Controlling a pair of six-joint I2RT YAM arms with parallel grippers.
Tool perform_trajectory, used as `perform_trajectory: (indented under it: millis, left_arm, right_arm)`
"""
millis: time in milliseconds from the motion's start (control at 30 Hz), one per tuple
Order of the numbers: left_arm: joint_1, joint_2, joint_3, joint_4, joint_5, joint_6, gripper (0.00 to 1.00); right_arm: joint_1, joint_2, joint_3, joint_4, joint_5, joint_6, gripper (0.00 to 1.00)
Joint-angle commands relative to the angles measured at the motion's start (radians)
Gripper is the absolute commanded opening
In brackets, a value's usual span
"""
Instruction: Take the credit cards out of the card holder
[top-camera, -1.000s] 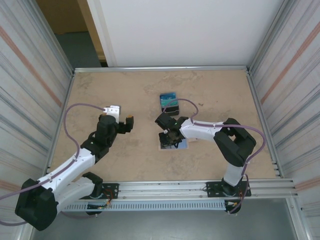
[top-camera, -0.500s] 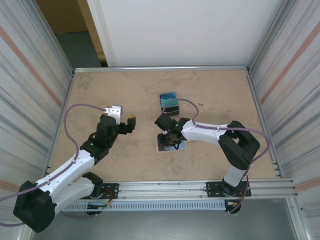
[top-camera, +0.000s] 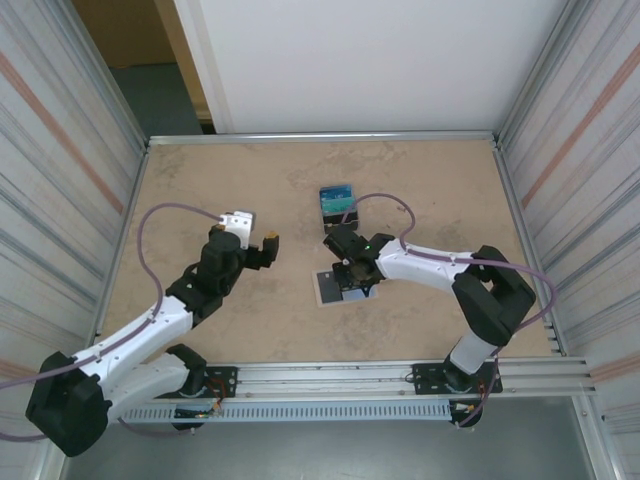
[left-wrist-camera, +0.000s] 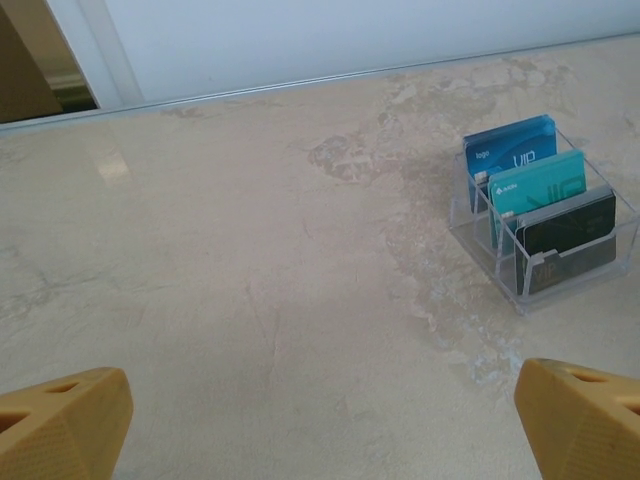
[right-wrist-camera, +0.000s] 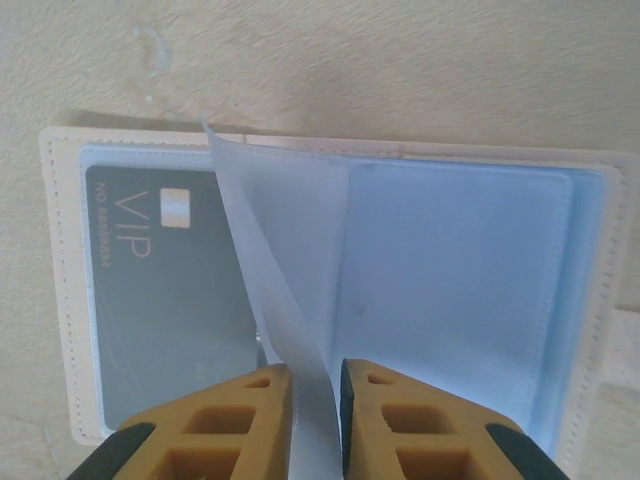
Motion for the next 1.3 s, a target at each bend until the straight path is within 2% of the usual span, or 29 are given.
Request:
perform_trajectory:
  millis: [0,167,667,933,1267]
  left_arm:
    - [-0.054,0.032,0.049,-0.006,-0.074,0.065,0.99]
    - [-0.143,0.108,0.079,-0.014,-0.170,0.110,0.99]
    - [-0.286,0.287,0.106,-0.023,-0.113,0.024,0.99]
    - [-0.319,0.404,0.114,0.033,-0.108,-0.030,0.99]
    - [-0.321,0.527,0.143,0.092,-0.064,-0.039,0.99]
  right_arm:
    - [-0.027,-0.048,-0.027,-0.048,0.050,0.049,0.22]
    - [-0.057,-0.082,-0.049,-0.072,0.074,0.067,0.24]
    - [-0.148,-0.175,-0.097,-0.093,0.065,0.092,0.25]
    - [-0.149,-0.178,-0.096,0.046,-0.121,0.097,0.19]
    - [-0.153,-0.081,-0.089,0.170,-0.290,0.113,0.16]
